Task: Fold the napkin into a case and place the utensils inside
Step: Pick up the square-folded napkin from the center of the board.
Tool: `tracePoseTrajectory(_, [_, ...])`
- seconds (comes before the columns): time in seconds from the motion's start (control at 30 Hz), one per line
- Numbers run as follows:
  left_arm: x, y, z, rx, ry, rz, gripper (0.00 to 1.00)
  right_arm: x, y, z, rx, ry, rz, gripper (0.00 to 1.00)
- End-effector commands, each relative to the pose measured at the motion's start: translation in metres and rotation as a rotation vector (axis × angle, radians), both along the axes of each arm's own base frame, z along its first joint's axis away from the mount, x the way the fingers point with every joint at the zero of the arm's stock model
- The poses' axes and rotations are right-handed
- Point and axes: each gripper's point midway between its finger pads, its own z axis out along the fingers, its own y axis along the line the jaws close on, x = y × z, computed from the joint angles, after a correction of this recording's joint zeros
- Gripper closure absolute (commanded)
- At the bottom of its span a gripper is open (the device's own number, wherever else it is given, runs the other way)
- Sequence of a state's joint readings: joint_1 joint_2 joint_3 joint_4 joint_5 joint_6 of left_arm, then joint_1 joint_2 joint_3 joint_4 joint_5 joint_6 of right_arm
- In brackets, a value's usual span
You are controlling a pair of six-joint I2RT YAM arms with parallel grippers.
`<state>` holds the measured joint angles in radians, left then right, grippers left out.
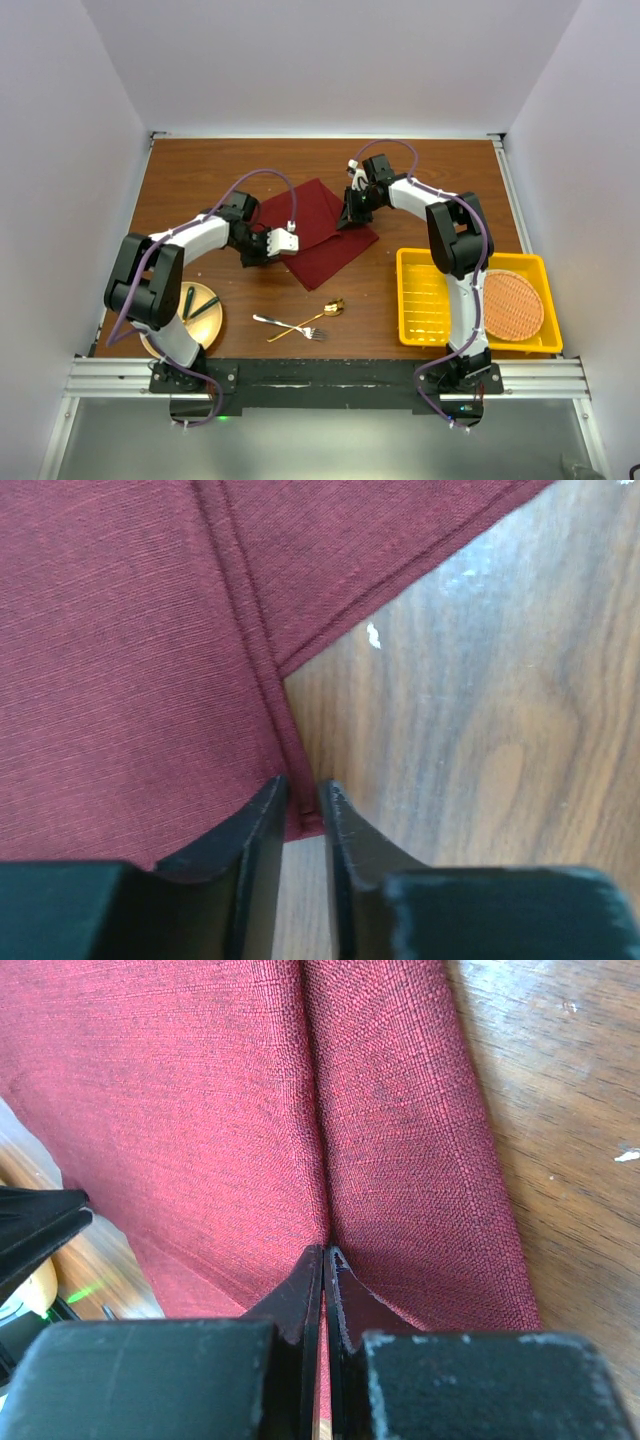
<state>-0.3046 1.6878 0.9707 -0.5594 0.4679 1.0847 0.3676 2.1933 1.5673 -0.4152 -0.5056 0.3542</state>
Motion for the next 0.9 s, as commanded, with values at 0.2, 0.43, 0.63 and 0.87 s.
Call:
tracePoseTrajectory(0.2, [-0.005,0.006,-0.009,0.049,0.012,-0.018,0.98,0.011,0.001,0.003,-0.011,-0.031,-0.006,1.0])
tracePoseTrajectory(0.43, [0.011,-0.012,0.032,-0.046,-0.011,0.047,1.0,0.019,0.011,0.034,0.045,-0.074,-0.004,1.0])
tracePoseTrajectory(0.63, [0.025,-0.036,0.085,-0.17,-0.011,0.072,1.0,0.018,0.014,0.063,0.068,-0.108,0.029,1.0])
tracePoseTrajectory(0.87, [0.027,-0.066,0.116,-0.269,0.013,0.059,1.0,0.023,0.004,0.082,0.027,-0.148,0.068,1.0])
